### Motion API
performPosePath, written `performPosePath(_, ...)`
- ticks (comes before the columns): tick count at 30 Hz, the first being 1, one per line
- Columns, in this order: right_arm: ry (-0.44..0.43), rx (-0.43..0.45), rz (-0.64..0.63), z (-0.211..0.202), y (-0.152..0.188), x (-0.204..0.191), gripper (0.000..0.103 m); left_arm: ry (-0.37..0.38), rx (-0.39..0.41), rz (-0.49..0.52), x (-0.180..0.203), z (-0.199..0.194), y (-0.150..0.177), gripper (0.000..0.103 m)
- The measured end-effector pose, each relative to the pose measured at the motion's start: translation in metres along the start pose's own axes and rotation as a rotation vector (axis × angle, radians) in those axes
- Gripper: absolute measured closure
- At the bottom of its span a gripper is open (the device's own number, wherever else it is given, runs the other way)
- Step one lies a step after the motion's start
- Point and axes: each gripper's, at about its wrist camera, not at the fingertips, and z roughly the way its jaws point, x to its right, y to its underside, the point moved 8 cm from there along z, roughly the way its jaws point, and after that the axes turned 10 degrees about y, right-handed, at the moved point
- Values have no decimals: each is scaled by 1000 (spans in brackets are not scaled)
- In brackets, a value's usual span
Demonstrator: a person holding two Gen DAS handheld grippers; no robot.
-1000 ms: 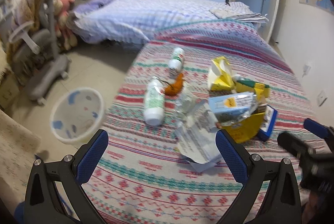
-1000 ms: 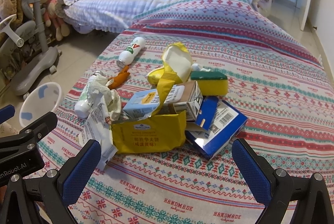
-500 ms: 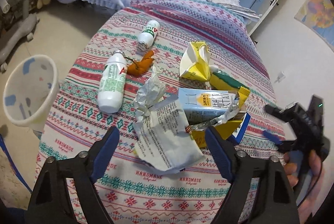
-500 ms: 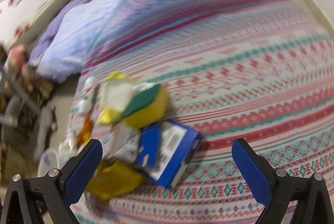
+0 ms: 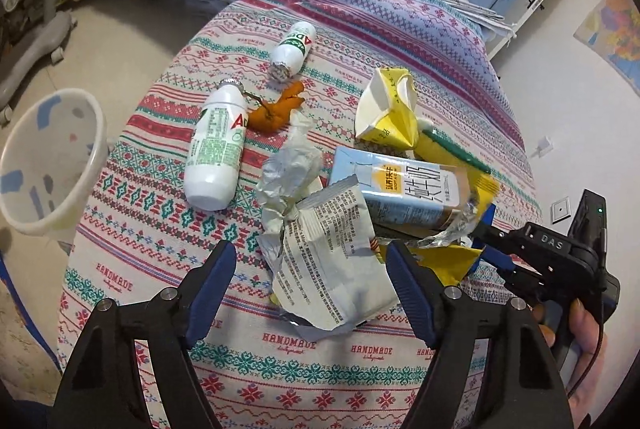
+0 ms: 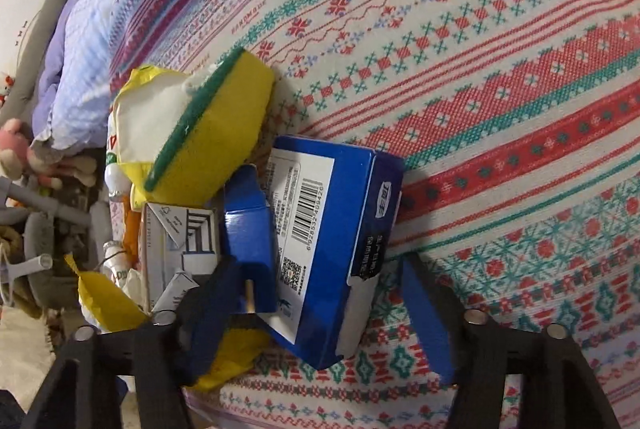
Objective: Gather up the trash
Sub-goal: 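Grasp the paper wrapper with the left tool while the right tool grasps the blue box, then carry the wrapper and blue box to the white wastebasket and release both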
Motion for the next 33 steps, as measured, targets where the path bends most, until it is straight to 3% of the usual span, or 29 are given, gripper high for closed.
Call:
performPosePath(1,1,11,-4,-2,-1,0,66,1,-2,0,0,0,0,24)
performPosePath(3,-34,22,-2,-9,-1,-2,69,1,-10,-1,0,2,1,24)
performPosePath(9,-57,73,-25,-25,-2,-1,72,37,-78,-55,-3,18,13,24)
performPosePath(13,-48,155,-28,-49,-6,-1,73,69,-142,-74,-1,33,24,23)
performPosePath(18,-1,250,-62,-73,-7,11,73,36,-147,-107,-3,49,26,25)
performPosePath(21,-9,256,-74,-78,-7,10,73,44,-133,-129,-2,52,27,82)
performPosePath(22,-18,252,-77,-79,-6,10,73,57,-124,-133,-1,51,27,90)
performPosePath(25,-28,243,-91,-78,-4,9,73,78,-77,-125,3,36,26,100)
performPosePath(30,-29,238,-85,-76,-3,9,73,103,-1,-69,6,1,20,101)
performPosePath(33,-38,250,-78,-81,-5,11,73,182,21,-33,11,-21,16,101)
